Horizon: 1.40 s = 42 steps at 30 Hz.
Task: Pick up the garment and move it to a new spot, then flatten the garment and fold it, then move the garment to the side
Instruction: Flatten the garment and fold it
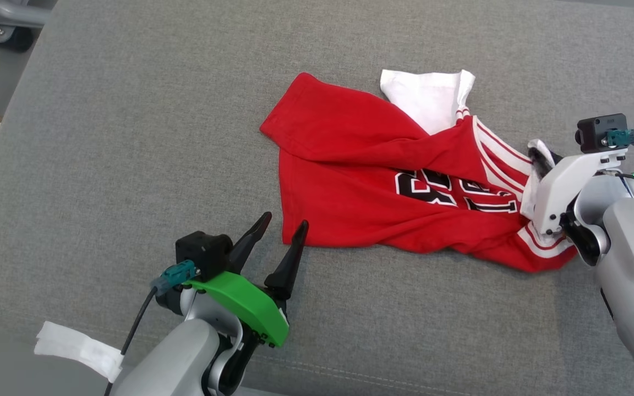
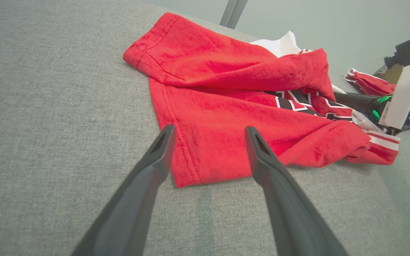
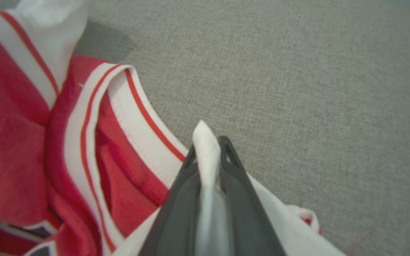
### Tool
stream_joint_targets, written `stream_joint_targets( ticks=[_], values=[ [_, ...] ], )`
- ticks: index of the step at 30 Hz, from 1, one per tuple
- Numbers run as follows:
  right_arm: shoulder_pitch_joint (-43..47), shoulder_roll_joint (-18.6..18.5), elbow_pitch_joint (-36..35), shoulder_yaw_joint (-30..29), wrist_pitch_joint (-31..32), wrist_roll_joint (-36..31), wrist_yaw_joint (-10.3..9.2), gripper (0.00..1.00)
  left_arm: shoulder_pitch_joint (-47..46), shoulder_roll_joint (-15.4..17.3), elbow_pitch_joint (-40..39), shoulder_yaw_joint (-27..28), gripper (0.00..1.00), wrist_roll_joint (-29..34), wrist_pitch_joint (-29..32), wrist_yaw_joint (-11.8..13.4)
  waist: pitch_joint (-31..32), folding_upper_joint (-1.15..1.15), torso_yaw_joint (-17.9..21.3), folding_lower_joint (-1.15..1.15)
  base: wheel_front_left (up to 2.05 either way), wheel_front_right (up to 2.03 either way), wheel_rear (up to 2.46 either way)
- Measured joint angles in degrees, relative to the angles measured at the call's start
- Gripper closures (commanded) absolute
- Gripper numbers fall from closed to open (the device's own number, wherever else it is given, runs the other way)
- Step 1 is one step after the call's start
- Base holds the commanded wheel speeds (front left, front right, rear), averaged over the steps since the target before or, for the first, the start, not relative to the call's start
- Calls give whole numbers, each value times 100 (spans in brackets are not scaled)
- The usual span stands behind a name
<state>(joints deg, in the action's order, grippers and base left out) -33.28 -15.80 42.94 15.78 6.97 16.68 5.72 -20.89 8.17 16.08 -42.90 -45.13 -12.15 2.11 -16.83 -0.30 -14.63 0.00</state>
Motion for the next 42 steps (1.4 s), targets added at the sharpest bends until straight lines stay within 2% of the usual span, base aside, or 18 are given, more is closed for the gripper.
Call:
stream_joint_targets(
  ticks=[5,16,22,26,30,37,42],
  values=[
    [-93,-8,-166,25,-59,1,33,100,4,35,11,60,0,-11,-1,44,49,0,40,0,0,0,0],
    [-476,-274,-1121,331,38,12,134,100,222,60,19,200,0,-60,-52,94,286,0,204,0,0,0,0],
    [-775,-343,-1914,822,613,130,140,100,255,73,13,182,0,-67,-53,102,438,0,339,0,0,0,0],
    [-985,-372,-2642,1373,991,420,141,100,336,-13,10,140,0,-104,-53,101,543,0,376,0,0,0,0],
    [-1405,-414,-3365,1642,1328,683,141,100,360,-86,15,32,0,-118,-53,101,636,0,366,0,0,0,0],
    [-1725,-205,-4232,1703,1880,1435,141,100,366,-247,29,-71,0,-159,-52,91,756,0,229,0,0,0,0],
    [-1838,-166,-4147,1478,2216,1480,134,100,415,-316,55,-175,0,-159,-52,85,831,0,102,0,0,0,0]
  ],
)
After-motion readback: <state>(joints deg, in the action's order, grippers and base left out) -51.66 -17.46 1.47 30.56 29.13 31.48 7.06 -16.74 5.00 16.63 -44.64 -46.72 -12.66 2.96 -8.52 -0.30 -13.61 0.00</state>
